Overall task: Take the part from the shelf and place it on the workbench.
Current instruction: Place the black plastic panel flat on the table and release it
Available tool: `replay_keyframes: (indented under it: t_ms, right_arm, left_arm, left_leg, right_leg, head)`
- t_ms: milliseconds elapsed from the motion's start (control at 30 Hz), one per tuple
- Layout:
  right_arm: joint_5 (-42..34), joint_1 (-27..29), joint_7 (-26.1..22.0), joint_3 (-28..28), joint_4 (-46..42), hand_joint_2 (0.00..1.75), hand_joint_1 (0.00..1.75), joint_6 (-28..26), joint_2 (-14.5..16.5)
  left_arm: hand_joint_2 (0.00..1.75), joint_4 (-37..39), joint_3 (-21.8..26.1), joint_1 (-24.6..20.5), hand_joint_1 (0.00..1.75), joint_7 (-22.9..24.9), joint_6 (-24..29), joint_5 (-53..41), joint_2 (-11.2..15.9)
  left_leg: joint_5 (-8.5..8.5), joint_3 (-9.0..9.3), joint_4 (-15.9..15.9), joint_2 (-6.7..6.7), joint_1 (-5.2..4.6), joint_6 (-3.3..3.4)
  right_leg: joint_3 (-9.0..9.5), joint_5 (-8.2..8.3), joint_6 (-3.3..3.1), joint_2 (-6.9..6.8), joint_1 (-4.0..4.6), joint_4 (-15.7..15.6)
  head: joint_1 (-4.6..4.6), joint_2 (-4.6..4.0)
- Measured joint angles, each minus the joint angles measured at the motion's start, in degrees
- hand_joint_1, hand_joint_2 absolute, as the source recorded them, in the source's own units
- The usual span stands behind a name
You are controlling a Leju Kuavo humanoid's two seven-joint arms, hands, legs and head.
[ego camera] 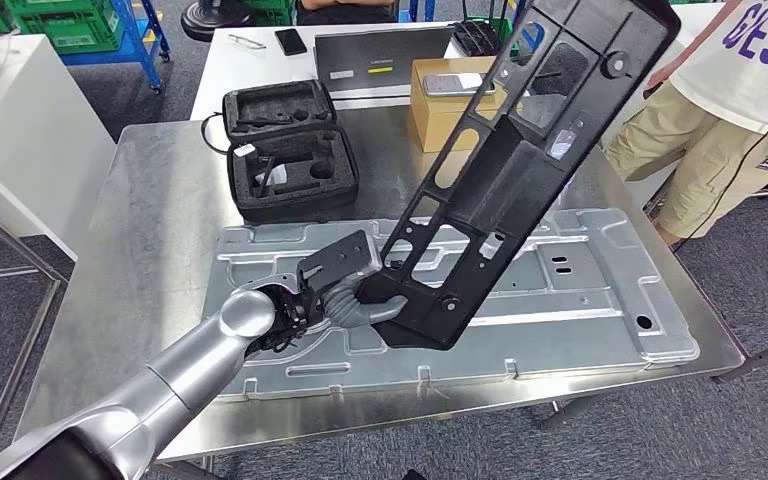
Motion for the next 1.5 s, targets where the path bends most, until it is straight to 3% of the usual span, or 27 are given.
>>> replay_keyframes:
  t_ms: [100,167,233,300,333,400,467,500,533,600,667,733,800,867,933,967,1000,1033,1100,1167,1267,1333,1433,1500]
  right_arm:
    - [0.0,0.0,0.0,0.0,0.0,0.00,0.00,0.0,0.0]
    - [0.0,-0.1,0.0,-0.1,0.0,0.00,0.00,0.0,0.1]
    - [0.0,-0.1,0.0,-0.2,0.0,0.00,0.00,0.0,0.1]
    - [0.0,0.0,0.1,-0.3,0.0,0.00,0.00,0.0,0.1]
    - [0.1,0.0,0.1,-0.3,0.0,0.00,0.00,0.0,0.1]
    - [0.1,0.0,0.2,-0.5,0.0,0.00,0.00,0.0,0.1]
    - [0.4,0.1,0.3,-0.5,0.0,0.00,0.00,0.0,0.1]
    - [0.5,0.2,0.4,-0.5,0.0,0.00,0.00,0.0,0.1]
    - [0.6,0.2,0.4,-0.6,0.0,0.00,0.00,0.0,0.1]
    - [0.7,0.2,0.4,-0.9,0.0,0.00,0.00,0.0,0.2]
    - [0.8,0.2,0.4,-1.2,0.0,0.00,0.00,0.0,0.3]
    - [0.8,0.3,0.5,-1.4,0.0,0.00,0.00,0.0,0.4]
    - [0.9,0.4,0.5,-1.5,0.0,0.00,0.00,0.0,0.4]
    - [1.1,0.4,0.5,-1.6,0.0,0.00,0.00,0.0,0.4]
    - [1.2,0.5,0.6,-1.8,0.0,0.00,0.00,0.0,0.4]
    - [1.2,0.6,0.6,-1.9,0.0,0.00,0.00,0.0,0.4]
    - [1.3,0.7,0.6,-1.9,0.0,0.00,0.00,0.0,0.4]
    - [1.3,0.8,0.6,-1.9,0.0,0.00,0.00,0.0,0.4]
    - [1.4,0.7,0.6,-2.0,0.0,0.00,0.00,0.0,0.3]
    - [1.5,0.6,0.6,-2.1,0.0,0.00,0.00,0.0,0.2]
    - [1.8,0.6,0.6,-2.3,0.0,0.00,0.00,0.0,0.2]
    - [1.8,0.6,0.6,-2.5,0.0,0.00,0.00,0.0,0.1]
    - [1.9,0.6,0.6,-2.8,0.0,0.00,0.00,0.0,0.1]
    - [1.9,0.7,0.6,-2.9,0.0,0.00,0.00,0.0,0.1]
  left_arm:
    - [1.75,0.0,1.7,0.2,1.75,-0.1,1.2,5.3,0.0]
    - [1.75,0.0,2.6,0.3,1.75,-0.2,2.2,9.1,0.0]
    - [1.75,0.0,3.4,0.6,1.75,-0.3,3.3,13.3,0.1]
    - [1.75,0.0,4.1,1.1,1.75,-0.4,4.4,18.1,0.1]
    - [1.75,0.1,4.4,1.3,1.75,-0.5,4.8,20.5,0.1]
    - [1.75,0.3,4.8,2.0,1.75,-0.7,5.6,24.7,0.1]
    - [1.75,0.8,4.8,2.9,1.75,-0.9,6.3,27.8,0.1]
    - [1.75,1.1,4.7,3.3,1.75,-1.0,6.7,29.1,0.0]
    - [1.75,1.4,4.6,3.6,1.75,-1.0,7.0,30.1,0.0]
    - [1.75,1.9,4.3,3.8,1.75,-1.1,7.8,31.8,0.0]
    - [1.75,2.4,4.2,3.8,0.87,-1.3,8.4,33.0,-0.1]
    - [1.75,2.9,4.0,3.9,0.00,-1.5,8.9,33.8,-0.1]
    - [1.75,3.2,3.9,3.9,0.00,-1.7,9.2,34.2,-0.2]
    - [1.75,3.5,3.7,4.0,0.00,-1.9,9.2,34.3,-0.3]
    - [0.87,3.8,3.4,4.1,0.00,-1.9,8.9,34.1,-0.4]
    - [0.44,3.9,3.3,4.2,0.00,-2.0,8.7,33.9,-0.4]
    - [0.00,4.0,3.1,4.2,0.00,-2.0,8.4,33.6,-0.4]
    - [0.00,4.1,2.9,4.1,0.00,-2.1,8.2,33.3,-0.4]
    - [0.00,4.2,2.7,4.0,0.00,-2.2,8.0,32.7,-0.4]
    - [0.00,4.2,2.3,3.7,0.00,-2.2,8.0,32.3,-0.5]
    - [0.00,4.2,1.8,3.4,0.00,-2.3,8.1,32.2,-0.5]
    - [0.00,4.2,1.4,3.3,0.00,-2.5,8.1,32.1,-0.5]
    - [0.00,4.2,0.9,3.1,0.00,-2.7,8.2,31.3,-0.5]
    - [0.00,4.2,0.5,3.1,0.00,-2.9,8.2,30.5,-0.5]
  left_leg:
    - [-0.56,0.51,0.1,-0.27,-0.04,-0.50]
    - [-0.82,0.45,0.2,-0.36,-0.27,-1.07]
    - [-0.87,0.30,0.1,-0.31,-0.28,-1.53]
    - [-1.94,-0.41,1.6,-0.16,-0.03,-2.00]
    - [-3.24,-1.53,3.9,-0.08,0.07,-2.24]
    - [-6.69,-5.43,11.8,0.04,0.12,-2.59]
    - [-8.14,-8.83,17.9,0.05,0.12,-2.73]
    - [-7.30,-9.12,17.8,0.05,0.13,-2.70]
    - [-5.56,-8.32,15.3,0.06,0.13,-2.60]
    - [-1.38,-4.74,6.7,0.06,0.04,-2.18]
    - [0.51,-2.32,1.3,0.02,-0.17,-1.81]
    - [0.57,-2.00,0.5,-0.07,-0.39,-1.46]
    - [0.79,-1.76,0.3,-0.10,-0.25,-0.87]
    - [0.92,-1.44,0.0,-0.01,-0.03,-0.28]
    - [0.86,-1.36,0.0,0.07,-0.09,0.02]
    - [0.84,-1.34,0.0,0.07,-0.13,0.04]
    - [0.81,-1.30,0.1,0.05,-0.14,0.05]
    - [0.78,-1.25,0.1,0.01,-0.12,0.02]
    - [0.63,-1.14,0.1,-0.10,-0.16,-0.20]
    - [0.43,-1.18,0.3,-0.18,-0.39,-0.63]
    - [0.20,-1.36,0.4,-0.15,-0.33,-1.40]
    - [-1.35,-2.39,2.6,-0.02,-0.09,-1.95]
    - [-6.53,-7.61,13.9,0.09,0.02,-2.57]
    - [-7.66,-10.00,18.7,0.10,0.07,-2.77]
  right_leg:
    - [4.92,5.98,0.00,0.00,-0.22,-11.3]
    - [6.87,7.21,-0.28,0.07,-0.09,-15.9]
    - [6.83,7.00,-0.83,0.18,0.08,-16.2]
    - [6.84,7.07,-1.52,0.21,0.08,-16.3]
    - [6.88,7.12,-1.86,0.20,0.05,-16.4]
    - [6.91,7.05,-2.28,0.19,0.08,-16.4]
    - [6.92,6.98,-2.41,0.20,0.15,-16.4]
    - [6.94,6.95,-2.43,0.24,0.17,-16.4]
    - [6.98,6.92,-2.41,0.30,0.17,-16.4]
    - [7.07,6.79,-2.22,0.45,0.27,-16.4]
    - [6.99,6.68,-1.85,0.54,0.44,-16.3]
    - [6.92,6.69,-1.33,0.58,0.47,-16.4]
    - [6.71,6.05,-0.77,0.49,0.31,-15.7]
    - [4.55,3.31,-0.31,0.37,0.20,-10.8]
    - [0.52,-0.10,0.05,0.33,0.18,-2.6]
    - [-0.98,-0.83,0.16,0.33,0.16,0.2]
    - [-1.41,-0.43,0.22,0.32,0.14,0.8]
    - [-0.62,1.00,0.23,0.32,0.11,-1.1]
    - [3.37,4.88,0.18,0.26,0.07,-9.4]
    - [6.29,6.87,-0.21,0.25,0.20,-15.4]
    - [6.66,7.07,-1.24,0.31,0.47,-16.4]
    - [6.73,7.26,-1.97,0.31,0.45,-16.6]
    - [6.77,7.28,-2.52,0.26,0.42,-16.6]
    - [6.79,7.26,-2.54,0.26,0.42,-16.6]
  head:
    - [0.05,0.00]
    - [0.09,0.01]
    - [0.08,0.02]
    - [0.05,0.01]
    - [0.03,0.01]
    - [-0.03,0.01]
    - [-0.04,0.01]
    - [-0.04,0.01]
    - [-0.04,0.01]
    - [-0.04,0.01]
    - [0.02,0.01]
    - [0.09,0.02]
    - [0.14,0.02]
    - [0.30,0.01]
    - [0.44,0.01]
    - [0.45,0.01]
    - [0.46,0.01]
    - [0.46,0.01]
    - [0.48,0.01]
    - [0.48,0.02]
    - [0.49,0.01]
    - [0.46,0.00]
    - [0.42,0.01]
    - [0.42,0.02]
